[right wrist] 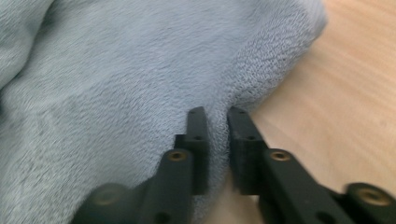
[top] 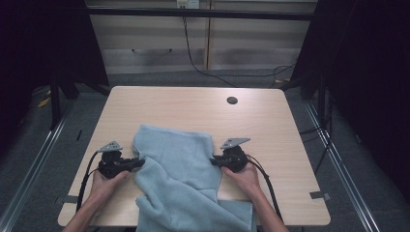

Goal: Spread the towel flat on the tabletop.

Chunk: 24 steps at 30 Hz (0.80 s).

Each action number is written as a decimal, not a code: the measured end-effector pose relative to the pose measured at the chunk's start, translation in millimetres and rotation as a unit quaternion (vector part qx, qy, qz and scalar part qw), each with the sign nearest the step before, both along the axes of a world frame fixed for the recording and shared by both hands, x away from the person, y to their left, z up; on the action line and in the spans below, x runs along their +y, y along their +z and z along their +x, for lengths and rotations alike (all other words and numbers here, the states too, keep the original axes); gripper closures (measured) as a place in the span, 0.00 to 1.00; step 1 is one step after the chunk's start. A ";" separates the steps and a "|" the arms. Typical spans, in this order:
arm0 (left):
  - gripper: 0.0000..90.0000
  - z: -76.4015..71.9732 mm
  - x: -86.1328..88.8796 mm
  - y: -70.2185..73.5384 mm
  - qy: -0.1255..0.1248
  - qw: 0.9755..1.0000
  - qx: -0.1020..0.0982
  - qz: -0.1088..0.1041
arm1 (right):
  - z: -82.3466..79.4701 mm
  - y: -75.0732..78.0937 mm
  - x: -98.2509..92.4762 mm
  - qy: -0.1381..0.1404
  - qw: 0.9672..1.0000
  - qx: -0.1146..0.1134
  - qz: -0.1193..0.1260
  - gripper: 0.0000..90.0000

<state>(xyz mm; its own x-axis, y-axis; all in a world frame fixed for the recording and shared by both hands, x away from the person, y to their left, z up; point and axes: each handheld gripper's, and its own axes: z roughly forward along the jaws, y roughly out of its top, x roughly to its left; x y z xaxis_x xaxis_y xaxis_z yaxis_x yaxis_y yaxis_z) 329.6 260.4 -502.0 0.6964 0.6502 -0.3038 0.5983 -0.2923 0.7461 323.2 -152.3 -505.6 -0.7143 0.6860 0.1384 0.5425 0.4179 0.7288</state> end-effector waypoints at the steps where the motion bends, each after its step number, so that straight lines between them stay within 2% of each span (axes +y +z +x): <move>1: 0.92 -3.6 -1.4 0.7 -0.009 1.000 0.001 0.004 | -5.8 1.2 -3.7 0.004 1.000 -0.003 0.002 0.94; 5: 0.94 -27.3 -1.0 8.1 -0.036 0.999 0.010 -0.008 | -38.5 17.0 -24.7 0.008 1.000 -0.011 0.023 0.95; 6: 0.95 -45.7 -1.1 12.5 -0.061 0.998 0.008 -0.015 | -60.0 27.8 -35.4 0.011 0.999 -0.016 0.027 0.95; 7: 0.95 -45.7 -1.1 12.5 -0.061 0.998 0.008 -0.015 | -60.0 27.8 -35.4 0.011 0.999 -0.016 0.027 0.95; 11: 0.95 -85.9 -1.0 15.9 -0.098 0.995 0.012 -0.014 | -105.4 37.7 -55.0 0.014 0.999 -0.018 0.037 0.94; 12: 0.95 -93.5 -0.4 16.1 -0.106 0.994 0.015 -0.017 | -121.8 36.4 -60.0 0.008 1.000 -0.018 0.017 0.94; 13: 0.95 -105.1 1.9 17.5 -0.110 0.994 0.019 -0.019 | -127.5 34.6 -61.2 0.003 1.000 -0.020 0.004 0.94; 14: 0.95 -105.1 1.9 17.5 -0.110 0.994 0.019 -0.019 | -127.5 34.6 -61.2 0.003 1.000 -0.020 0.004 0.94; 15: 0.95 -108.9 3.2 17.6 -0.113 0.993 0.019 -0.023 | -131.4 32.9 -61.8 -0.005 1.000 -0.024 -0.012 0.93; 16: 0.94 -111.2 4.6 17.7 -0.116 0.993 0.022 -0.023 | -132.7 30.8 -62.8 -0.009 1.000 -0.025 -0.017 0.91; 18: 0.90 -109.8 7.2 17.1 -0.106 0.994 0.025 -0.025 | -130.1 27.3 -64.8 -0.012 1.000 -0.018 0.003 0.83; 20: 0.83 -102.7 10.2 18.9 -0.104 0.994 0.018 -0.031 | -124.2 27.0 -65.2 -0.015 1.000 -0.016 0.010 0.79; 21: 0.76 -97.7 11.7 21.1 -0.097 0.994 0.017 -0.040 | -116.7 31.3 -66.3 -0.019 0.999 -0.026 0.023 0.71; 22: 0.76 -92.7 13.3 24.6 -0.096 0.994 0.011 -0.042 | -116.7 31.3 -66.3 -0.019 0.999 -0.026 0.023 0.71; 24: 0.75 -81.0 15.8 32.5 -0.086 0.995 -0.004 -0.054 | -107.9 37.5 -69.3 -0.027 0.998 -0.041 0.039 0.73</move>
